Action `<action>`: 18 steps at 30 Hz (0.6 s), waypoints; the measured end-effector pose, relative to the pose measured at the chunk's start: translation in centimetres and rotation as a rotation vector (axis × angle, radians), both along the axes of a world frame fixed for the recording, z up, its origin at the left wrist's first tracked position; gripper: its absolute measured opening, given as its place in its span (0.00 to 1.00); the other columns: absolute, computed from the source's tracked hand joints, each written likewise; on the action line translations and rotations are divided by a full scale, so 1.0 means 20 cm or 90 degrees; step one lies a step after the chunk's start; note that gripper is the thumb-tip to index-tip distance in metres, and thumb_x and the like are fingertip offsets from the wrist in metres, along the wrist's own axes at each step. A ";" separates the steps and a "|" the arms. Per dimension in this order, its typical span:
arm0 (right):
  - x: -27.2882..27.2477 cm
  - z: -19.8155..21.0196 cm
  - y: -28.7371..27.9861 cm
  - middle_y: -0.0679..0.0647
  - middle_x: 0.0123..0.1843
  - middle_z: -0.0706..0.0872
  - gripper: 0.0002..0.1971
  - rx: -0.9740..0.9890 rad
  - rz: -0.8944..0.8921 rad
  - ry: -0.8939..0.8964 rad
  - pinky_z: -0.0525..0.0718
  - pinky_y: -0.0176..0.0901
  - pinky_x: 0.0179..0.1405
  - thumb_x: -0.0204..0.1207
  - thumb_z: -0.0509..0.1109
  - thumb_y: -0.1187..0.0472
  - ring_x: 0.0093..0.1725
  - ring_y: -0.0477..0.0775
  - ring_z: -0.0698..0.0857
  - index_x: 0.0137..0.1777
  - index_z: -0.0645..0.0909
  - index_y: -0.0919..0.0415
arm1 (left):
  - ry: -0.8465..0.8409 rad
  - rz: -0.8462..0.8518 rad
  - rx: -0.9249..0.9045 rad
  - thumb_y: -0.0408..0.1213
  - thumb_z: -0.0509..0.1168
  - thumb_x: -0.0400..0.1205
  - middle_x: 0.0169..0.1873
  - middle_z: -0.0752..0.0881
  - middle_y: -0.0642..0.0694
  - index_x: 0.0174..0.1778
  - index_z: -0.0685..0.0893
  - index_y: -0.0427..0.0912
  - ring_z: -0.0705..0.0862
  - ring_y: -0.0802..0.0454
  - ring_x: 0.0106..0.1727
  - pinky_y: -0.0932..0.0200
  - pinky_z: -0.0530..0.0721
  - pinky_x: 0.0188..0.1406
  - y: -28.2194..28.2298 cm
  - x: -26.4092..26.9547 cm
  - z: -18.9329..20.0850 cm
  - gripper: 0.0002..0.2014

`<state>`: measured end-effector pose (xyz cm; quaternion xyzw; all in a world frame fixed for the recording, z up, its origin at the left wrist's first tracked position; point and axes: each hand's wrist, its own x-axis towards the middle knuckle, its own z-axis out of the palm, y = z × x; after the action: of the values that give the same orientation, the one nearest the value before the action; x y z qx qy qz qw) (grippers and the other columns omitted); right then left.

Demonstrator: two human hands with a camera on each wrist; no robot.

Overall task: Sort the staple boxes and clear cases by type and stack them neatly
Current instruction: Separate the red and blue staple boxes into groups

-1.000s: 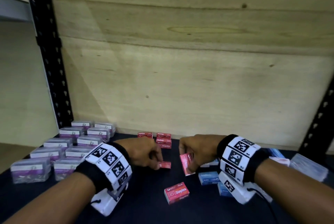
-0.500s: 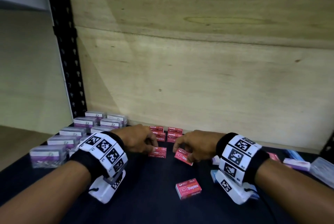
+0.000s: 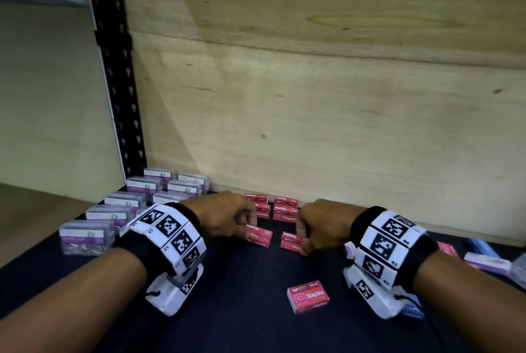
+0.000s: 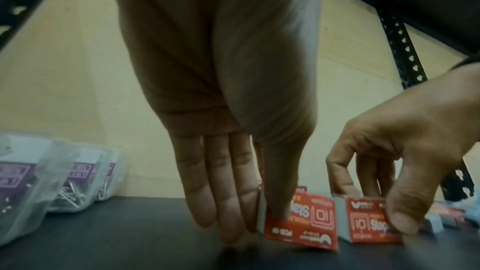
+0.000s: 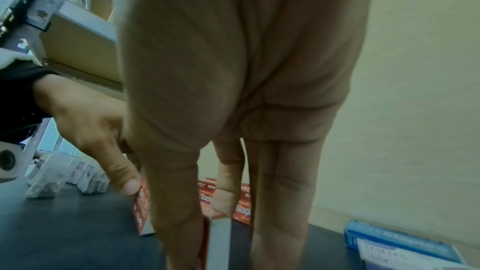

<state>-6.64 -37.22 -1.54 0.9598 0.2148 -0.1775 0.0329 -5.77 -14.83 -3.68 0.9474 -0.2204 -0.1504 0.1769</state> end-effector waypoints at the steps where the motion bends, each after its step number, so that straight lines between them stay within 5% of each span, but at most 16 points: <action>1: 0.00 0.00 0.00 0.54 0.52 0.89 0.15 -0.005 -0.004 -0.006 0.81 0.43 0.48 0.76 0.76 0.51 0.46 0.50 0.82 0.57 0.85 0.59 | -0.011 -0.008 -0.007 0.40 0.70 0.82 0.43 0.89 0.55 0.54 0.83 0.54 0.86 0.60 0.44 0.61 0.85 0.50 0.01 0.00 0.00 0.07; 5: 0.01 -0.01 0.00 0.47 0.49 0.83 0.08 0.013 -0.009 -0.038 0.79 0.42 0.47 0.77 0.75 0.52 0.48 0.51 0.82 0.49 0.78 0.48 | -0.037 0.004 -0.050 0.38 0.65 0.85 0.40 0.89 0.52 0.61 0.83 0.57 0.84 0.64 0.36 0.74 0.79 0.38 0.03 0.01 0.04 0.11; 8: 0.01 -0.01 0.00 0.47 0.47 0.82 0.08 0.022 -0.012 -0.047 0.79 0.43 0.46 0.78 0.74 0.52 0.48 0.52 0.82 0.48 0.77 0.48 | -0.058 0.036 -0.071 0.34 0.68 0.84 0.42 0.87 0.54 0.58 0.82 0.53 0.84 0.64 0.34 0.74 0.76 0.33 0.01 0.01 0.08 0.10; 13: 0.00 -0.01 0.01 0.48 0.48 0.83 0.09 0.016 -0.028 -0.043 0.78 0.42 0.46 0.77 0.75 0.50 0.48 0.52 0.82 0.49 0.79 0.49 | -0.112 0.020 0.023 0.36 0.69 0.83 0.54 0.84 0.54 0.60 0.84 0.50 0.81 0.60 0.47 0.68 0.78 0.47 -0.02 0.01 0.11 0.11; 18: 0.00 0.00 0.01 0.50 0.50 0.86 0.10 0.010 -0.031 -0.034 0.81 0.43 0.48 0.77 0.76 0.50 0.50 0.53 0.84 0.53 0.82 0.52 | -0.160 -0.046 0.062 0.37 0.68 0.84 0.52 0.78 0.57 0.63 0.87 0.53 0.76 0.60 0.51 0.65 0.75 0.54 -0.09 0.00 0.11 0.13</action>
<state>-6.71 -36.98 -1.58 0.9693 0.1919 -0.1513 0.0270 -5.73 -16.57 -1.45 0.9576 -0.2676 -0.0470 0.0958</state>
